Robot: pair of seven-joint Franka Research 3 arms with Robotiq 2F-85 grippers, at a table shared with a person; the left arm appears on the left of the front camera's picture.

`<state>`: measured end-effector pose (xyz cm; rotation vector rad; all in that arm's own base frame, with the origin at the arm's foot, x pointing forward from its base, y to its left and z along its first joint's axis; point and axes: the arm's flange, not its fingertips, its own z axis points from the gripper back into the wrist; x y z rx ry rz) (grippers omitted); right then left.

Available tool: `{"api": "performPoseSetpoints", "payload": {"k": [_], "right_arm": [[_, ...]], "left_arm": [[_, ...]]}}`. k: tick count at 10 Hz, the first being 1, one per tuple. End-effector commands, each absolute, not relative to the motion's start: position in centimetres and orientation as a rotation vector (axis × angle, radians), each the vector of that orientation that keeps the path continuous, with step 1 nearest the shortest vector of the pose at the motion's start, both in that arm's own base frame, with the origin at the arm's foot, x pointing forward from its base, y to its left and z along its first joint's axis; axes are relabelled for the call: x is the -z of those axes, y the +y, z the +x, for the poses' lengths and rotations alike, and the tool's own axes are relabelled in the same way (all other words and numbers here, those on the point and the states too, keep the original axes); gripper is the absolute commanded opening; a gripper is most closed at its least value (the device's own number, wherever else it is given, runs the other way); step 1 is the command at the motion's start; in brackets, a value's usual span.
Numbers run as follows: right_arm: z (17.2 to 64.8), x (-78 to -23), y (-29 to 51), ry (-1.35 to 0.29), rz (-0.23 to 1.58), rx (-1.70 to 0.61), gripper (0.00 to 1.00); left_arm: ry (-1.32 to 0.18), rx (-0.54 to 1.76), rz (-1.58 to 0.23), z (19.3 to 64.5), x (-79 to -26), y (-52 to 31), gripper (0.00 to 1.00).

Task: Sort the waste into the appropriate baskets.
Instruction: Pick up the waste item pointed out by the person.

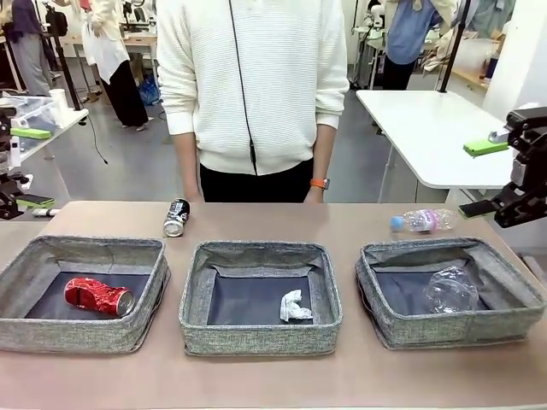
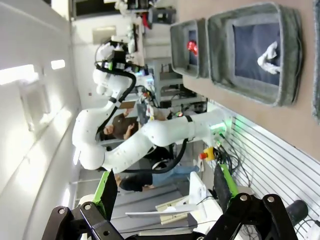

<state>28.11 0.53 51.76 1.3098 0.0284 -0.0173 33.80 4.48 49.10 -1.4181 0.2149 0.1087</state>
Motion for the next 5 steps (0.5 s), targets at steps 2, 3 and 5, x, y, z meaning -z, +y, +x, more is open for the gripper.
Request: {"api": "performPoseSetpoints", "payload": {"k": [2, 3, 5], "right_arm": [[27.96, -51.6, 0.05, 0.018, 1.31, -0.009, 1.0], [27.96, -51.6, 0.05, 0.018, 1.31, -0.009, 1.0], [27.96, -51.6, 0.05, 0.018, 1.31, -0.009, 1.0]], "left_arm": [[0.22, -0.114, -1.434, 33.64, -49.54, 4.41, 1.0], [0.22, -0.114, -1.434, 33.64, -49.54, 4.41, 1.0], [0.22, -0.114, -1.434, 33.64, -49.54, 4.41, 1.0]]}}
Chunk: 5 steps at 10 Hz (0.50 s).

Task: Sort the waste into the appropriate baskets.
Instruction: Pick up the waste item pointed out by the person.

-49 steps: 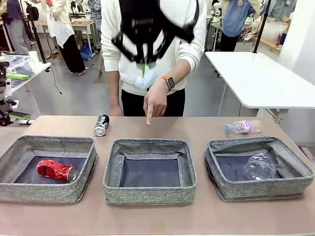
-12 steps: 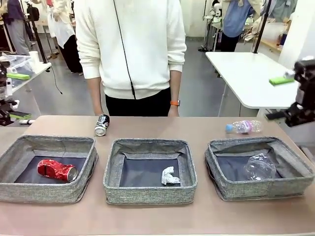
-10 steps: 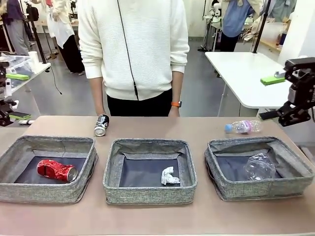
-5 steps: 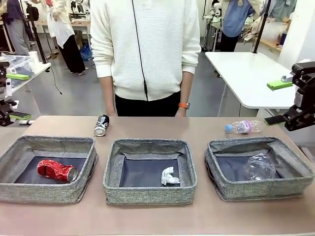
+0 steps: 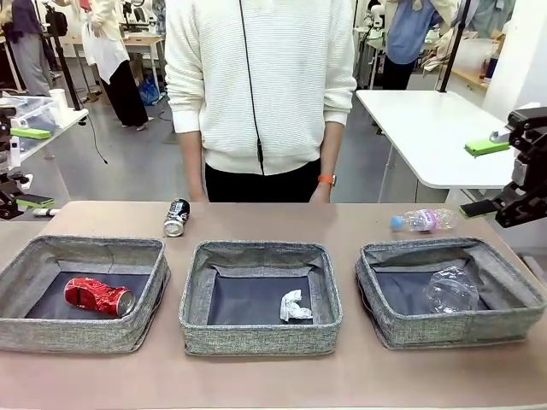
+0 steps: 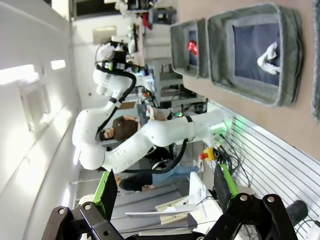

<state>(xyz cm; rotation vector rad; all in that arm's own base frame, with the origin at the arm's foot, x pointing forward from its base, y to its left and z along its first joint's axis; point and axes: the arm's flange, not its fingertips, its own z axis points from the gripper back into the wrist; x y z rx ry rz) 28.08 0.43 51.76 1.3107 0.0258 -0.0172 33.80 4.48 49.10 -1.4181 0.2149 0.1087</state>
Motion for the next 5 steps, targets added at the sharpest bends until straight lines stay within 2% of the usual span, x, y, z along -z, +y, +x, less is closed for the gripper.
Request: {"api": "performPoseSetpoints", "payload": {"k": [1, 5], "right_arm": [[27.96, -51.6, 0.05, 0.018, 1.31, -0.009, 1.0], [27.96, -51.6, 0.05, 0.018, 1.31, -0.009, 1.0]], "left_arm": [[0.22, -0.114, -1.434, 33.64, -49.54, 4.41, 1.0], [0.22, -0.114, -1.434, 33.64, -49.54, 4.41, 1.0]]}}
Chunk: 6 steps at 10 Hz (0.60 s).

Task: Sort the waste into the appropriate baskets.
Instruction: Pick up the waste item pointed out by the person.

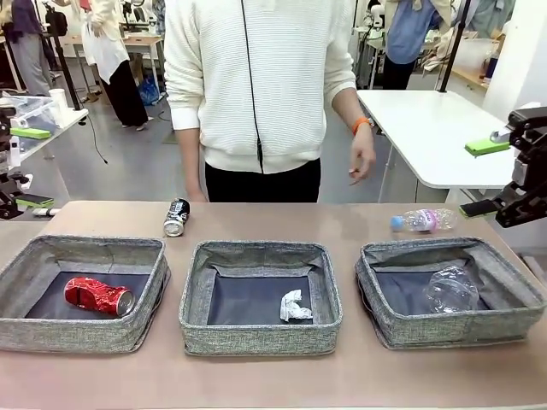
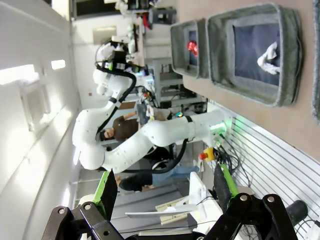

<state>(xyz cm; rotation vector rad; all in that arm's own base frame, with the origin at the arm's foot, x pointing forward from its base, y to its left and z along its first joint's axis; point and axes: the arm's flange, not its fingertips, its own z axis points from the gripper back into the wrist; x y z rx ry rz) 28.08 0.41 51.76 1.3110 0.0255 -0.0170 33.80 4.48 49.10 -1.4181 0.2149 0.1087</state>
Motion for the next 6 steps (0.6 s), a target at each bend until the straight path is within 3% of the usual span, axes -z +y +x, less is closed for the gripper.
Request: {"api": "performPoseSetpoints", "payload": {"k": [1, 6], "right_arm": [[27.96, -51.6, 0.05, 0.018, 1.31, -0.009, 1.0], [27.96, -51.6, 0.05, 0.018, 1.31, -0.009, 1.0]], "left_arm": [[0.22, -0.114, -1.434, 33.64, -49.54, 4.41, 1.0], [0.22, -0.114, -1.434, 33.64, -49.54, 4.41, 1.0]]}}
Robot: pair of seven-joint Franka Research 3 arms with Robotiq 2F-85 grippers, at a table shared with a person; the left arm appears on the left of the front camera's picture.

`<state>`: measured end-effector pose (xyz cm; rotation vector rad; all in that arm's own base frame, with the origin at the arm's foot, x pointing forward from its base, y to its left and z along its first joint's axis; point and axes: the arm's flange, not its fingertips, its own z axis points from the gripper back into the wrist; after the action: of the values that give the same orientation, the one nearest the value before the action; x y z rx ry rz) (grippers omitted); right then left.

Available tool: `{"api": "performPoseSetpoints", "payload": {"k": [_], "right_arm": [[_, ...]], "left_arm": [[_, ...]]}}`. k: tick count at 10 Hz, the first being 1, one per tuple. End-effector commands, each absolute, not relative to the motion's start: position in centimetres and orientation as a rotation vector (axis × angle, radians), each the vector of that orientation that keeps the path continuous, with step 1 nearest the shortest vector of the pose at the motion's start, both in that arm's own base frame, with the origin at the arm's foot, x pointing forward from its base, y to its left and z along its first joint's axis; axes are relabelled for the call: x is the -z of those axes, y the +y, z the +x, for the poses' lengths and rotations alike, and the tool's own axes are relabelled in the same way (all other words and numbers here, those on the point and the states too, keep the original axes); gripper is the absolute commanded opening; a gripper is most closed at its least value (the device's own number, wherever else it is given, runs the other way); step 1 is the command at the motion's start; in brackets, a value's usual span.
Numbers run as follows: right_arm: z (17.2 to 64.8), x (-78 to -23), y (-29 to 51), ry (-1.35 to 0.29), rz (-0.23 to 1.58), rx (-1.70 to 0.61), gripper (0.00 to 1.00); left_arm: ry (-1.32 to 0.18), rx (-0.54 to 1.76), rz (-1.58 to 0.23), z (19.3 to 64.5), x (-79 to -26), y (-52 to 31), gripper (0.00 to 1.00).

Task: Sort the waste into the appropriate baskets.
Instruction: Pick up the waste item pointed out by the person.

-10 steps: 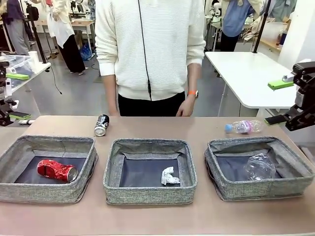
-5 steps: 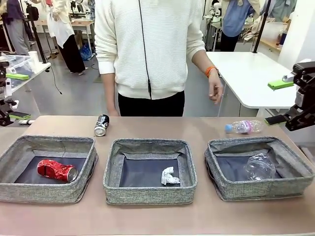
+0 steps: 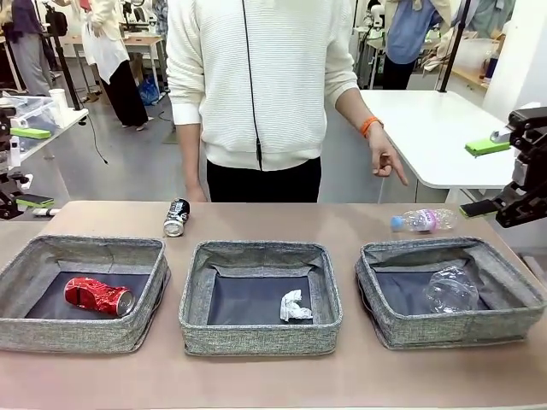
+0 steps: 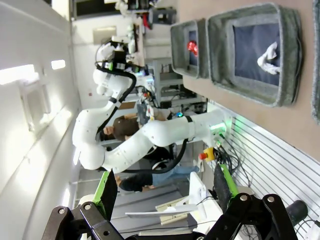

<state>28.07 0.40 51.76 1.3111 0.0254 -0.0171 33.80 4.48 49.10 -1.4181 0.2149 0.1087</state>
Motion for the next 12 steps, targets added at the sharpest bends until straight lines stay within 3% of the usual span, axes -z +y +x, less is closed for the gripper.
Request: {"api": "performPoseSetpoints", "payload": {"k": [1, 11, 12], "right_arm": [[27.96, -51.6, 0.05, 0.018, 1.31, -0.009, 1.0], [28.06, -51.76, 0.4, 0.026, 1.311, 0.017, 1.0], [28.73, -52.05, 0.95, -0.121, 1.081, -0.116, 1.0]], "left_arm": [[0.22, -0.114, -1.434, 33.64, -49.54, 4.41, 1.0], [0.22, -0.114, -1.434, 33.64, -49.54, 4.41, 1.0], [0.22, -0.114, -1.434, 33.64, -49.54, 4.41, 1.0]]}}
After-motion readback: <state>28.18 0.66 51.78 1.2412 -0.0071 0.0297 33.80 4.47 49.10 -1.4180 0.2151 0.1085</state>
